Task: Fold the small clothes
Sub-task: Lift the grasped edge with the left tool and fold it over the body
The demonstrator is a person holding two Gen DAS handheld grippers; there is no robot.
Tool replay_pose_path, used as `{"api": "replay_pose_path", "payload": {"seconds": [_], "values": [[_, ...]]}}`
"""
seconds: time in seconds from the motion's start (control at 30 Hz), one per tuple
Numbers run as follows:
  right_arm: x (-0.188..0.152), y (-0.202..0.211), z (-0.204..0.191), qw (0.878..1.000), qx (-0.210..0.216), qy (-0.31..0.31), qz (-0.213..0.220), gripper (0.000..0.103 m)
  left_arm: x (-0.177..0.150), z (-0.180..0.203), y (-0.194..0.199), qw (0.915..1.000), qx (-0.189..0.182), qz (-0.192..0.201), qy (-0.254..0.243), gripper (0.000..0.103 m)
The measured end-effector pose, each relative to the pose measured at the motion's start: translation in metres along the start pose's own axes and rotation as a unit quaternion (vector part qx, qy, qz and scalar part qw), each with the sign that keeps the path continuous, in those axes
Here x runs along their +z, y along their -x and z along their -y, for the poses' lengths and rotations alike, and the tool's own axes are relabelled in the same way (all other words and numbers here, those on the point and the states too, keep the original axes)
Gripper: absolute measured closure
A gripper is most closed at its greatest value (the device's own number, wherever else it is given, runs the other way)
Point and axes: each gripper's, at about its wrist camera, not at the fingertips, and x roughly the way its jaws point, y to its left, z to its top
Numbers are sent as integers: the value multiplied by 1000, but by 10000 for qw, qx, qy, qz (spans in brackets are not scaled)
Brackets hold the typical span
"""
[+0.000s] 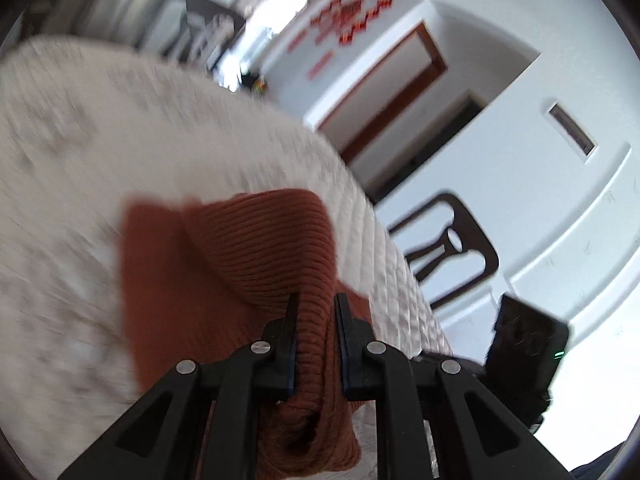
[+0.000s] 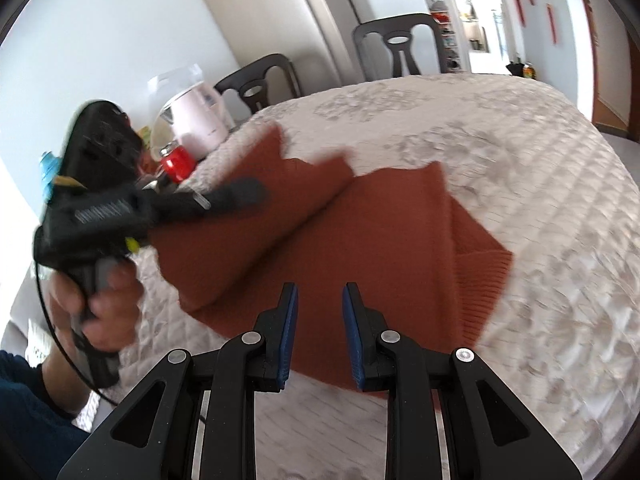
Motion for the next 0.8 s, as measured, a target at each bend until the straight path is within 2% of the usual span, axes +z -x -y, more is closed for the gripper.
{"api": "replay_pose_path", "payload": {"seconds": [0.07,0.13,0.2,0.27,0.3,0.37,0.47,0.53,0.57,0.67,0.8], "values": [[-3,5,7,9999,-24,-124,11,79,-8,1,-19,9996,-49,-264,39,86],[-2,5,10,9996,51,-262,37,79,-12,5,-21,9993,-166,-332,44,85],[-1,6,16,9986,201,-479,65,79,-10,12,-11,9991,-346,-223,-55,77],[1,5,20,9970,355,-679,95,78,-8,17,8,9987,-493,-5,-153,75],[4,4,22,9959,442,-782,115,69,-6,18,19,9984,-492,146,-220,73],[8,0,23,9922,732,-1003,148,50,-3,14,37,9981,-270,428,-337,69],[12,-8,23,9858,1106,-1262,92,49,-1,-2,55,9957,437,674,-452,69],[16,-18,23,9835,1175,-1377,-59,49,-6,-14,59,9919,953,678,-501,69],[17,-21,23,9829,1174,-1412,-115,49,-9,-19,58,9910,1070,643,-488,69],[19,-36,24,9814,1044,-1575,-329,49,-19,-32,52,9910,1179,495,-405,69],[20,-46,15,9828,1045,-1462,-422,49,-28,-43,38,9913,1218,360,-354,69]]}}
